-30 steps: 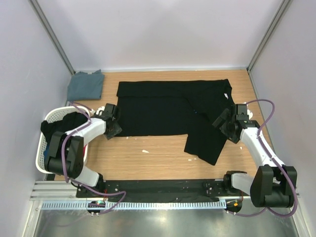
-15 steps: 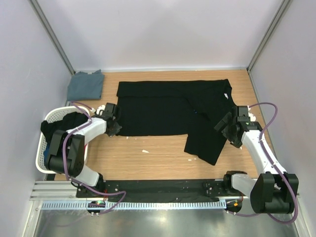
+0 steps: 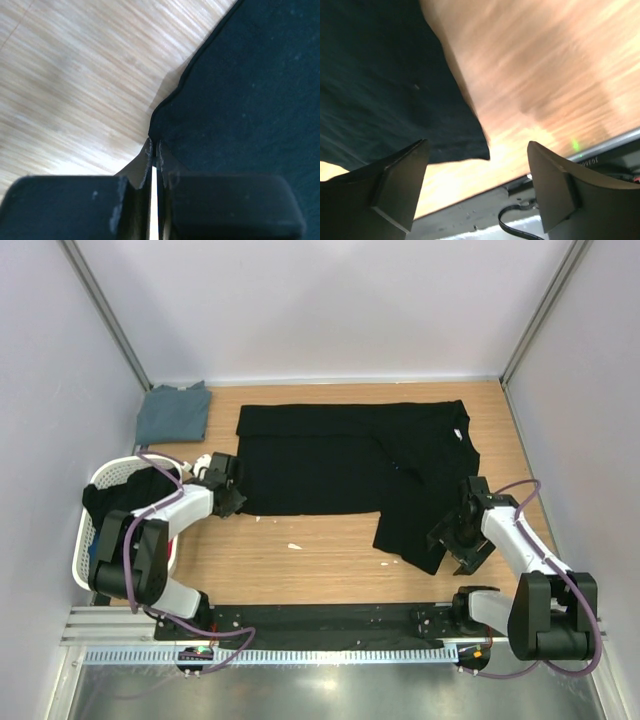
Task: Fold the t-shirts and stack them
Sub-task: Fold the tshirt
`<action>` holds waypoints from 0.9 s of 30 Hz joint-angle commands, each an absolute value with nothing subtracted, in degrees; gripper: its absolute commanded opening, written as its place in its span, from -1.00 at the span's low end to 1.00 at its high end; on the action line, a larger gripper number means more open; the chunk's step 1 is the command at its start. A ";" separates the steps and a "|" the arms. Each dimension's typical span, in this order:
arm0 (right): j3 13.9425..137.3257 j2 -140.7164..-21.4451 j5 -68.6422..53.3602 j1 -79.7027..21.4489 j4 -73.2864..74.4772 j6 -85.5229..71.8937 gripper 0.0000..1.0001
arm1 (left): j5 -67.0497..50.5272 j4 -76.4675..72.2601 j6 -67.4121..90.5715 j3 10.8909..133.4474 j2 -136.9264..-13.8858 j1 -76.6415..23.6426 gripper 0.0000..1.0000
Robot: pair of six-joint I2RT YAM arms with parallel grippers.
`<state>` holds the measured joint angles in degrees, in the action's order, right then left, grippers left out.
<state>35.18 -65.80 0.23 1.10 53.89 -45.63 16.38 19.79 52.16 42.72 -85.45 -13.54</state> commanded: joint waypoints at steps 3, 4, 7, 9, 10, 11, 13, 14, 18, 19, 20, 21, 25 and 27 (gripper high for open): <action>34.37 -64.60 -1.24 -2.54 58.09 -50.88 0.59 | 17.14 17.58 52.47 41.22 -81.48 -13.36 -0.99; 34.45 -64.51 -0.80 -3.16 58.36 -51.67 0.56 | 17.23 17.49 52.30 41.22 -81.47 -13.36 -0.99; 33.84 -64.95 -1.57 -4.83 57.84 -53.26 0.48 | 17.40 17.40 52.29 41.13 -81.91 -13.45 -1.00; 32.44 -65.65 -2.54 -5.97 57.22 -54.05 0.42 | 16.96 17.31 52.56 40.87 -82.26 -13.36 -0.99; 32.00 -65.65 -2.55 -6.24 56.52 -54.66 0.41 | 16.79 17.14 52.73 40.70 -82.35 -13.36 -0.99; 31.21 -65.57 -2.46 -6.50 56.17 -55.19 0.36 | 16.70 16.96 52.65 40.52 -82.35 -13.45 -1.00; 30.68 -64.96 -2.11 -6.68 55.11 -55.89 0.34 | 16.87 17.05 52.56 40.43 -82.27 -13.45 -0.99; 30.41 -64.60 -1.50 -6.68 54.85 -56.16 0.33 | 16.79 17.05 52.56 40.43 -82.27 -13.36 -0.99; 29.62 -64.07 -1.84 -6.59 51.60 -57.65 0.27 | 16.79 16.96 52.12 40.69 -82.09 -13.36 -0.99; 29.36 -64.51 -2.02 -6.59 50.90 -57.74 0.22 | 16.87 17.14 52.12 40.69 -82.18 -13.45 -1.00; 29.36 -64.69 -1.93 -6.68 50.54 -57.74 0.19 | 16.87 17.14 52.03 40.78 -82.09 -13.36 -0.99; 29.44 -65.12 -1.85 -6.59 50.02 -57.74 0.13 | 16.96 17.14 52.03 40.78 -82.09 -13.36 -0.99; 30.14 -66.09 -0.71 -6.59 49.48 -57.48 -0.12 | 17.05 17.23 51.94 40.78 -82.09 -13.27 -0.99; 30.41 -66.44 -0.27 -6.68 49.74 -57.22 -0.24 | 16.96 17.23 51.94 40.69 -82.09 -13.36 -1.00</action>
